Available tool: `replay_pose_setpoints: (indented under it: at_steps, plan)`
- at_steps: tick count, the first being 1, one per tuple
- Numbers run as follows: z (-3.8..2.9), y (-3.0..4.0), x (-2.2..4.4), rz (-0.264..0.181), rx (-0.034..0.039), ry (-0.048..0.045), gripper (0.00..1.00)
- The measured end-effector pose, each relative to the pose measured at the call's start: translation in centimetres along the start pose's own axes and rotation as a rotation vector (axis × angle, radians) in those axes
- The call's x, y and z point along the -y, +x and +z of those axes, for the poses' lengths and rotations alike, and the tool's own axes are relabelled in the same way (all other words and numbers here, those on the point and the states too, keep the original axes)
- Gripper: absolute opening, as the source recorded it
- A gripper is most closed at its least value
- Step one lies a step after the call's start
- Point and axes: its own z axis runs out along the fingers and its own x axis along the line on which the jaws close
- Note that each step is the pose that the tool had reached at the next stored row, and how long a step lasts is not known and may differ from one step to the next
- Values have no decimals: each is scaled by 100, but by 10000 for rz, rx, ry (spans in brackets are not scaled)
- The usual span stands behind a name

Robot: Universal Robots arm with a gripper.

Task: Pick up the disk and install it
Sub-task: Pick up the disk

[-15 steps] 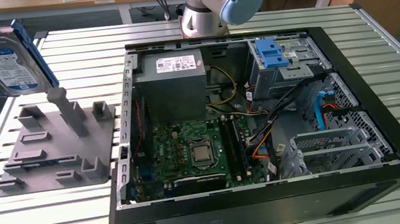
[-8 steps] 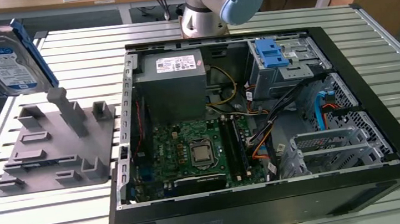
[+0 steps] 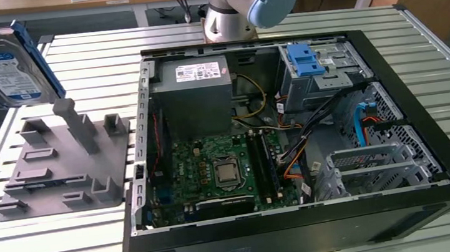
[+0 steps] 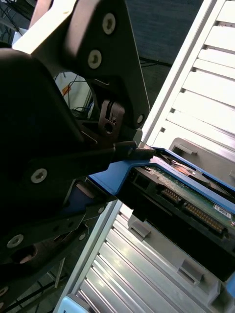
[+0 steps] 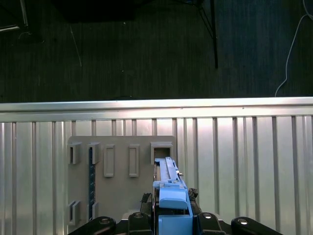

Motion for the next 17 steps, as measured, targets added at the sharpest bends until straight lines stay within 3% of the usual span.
replay_pose_setpoints:
  at_steps: [17]
  plan:
    - [-47, -1, -1, 0, 0, -1, 36]
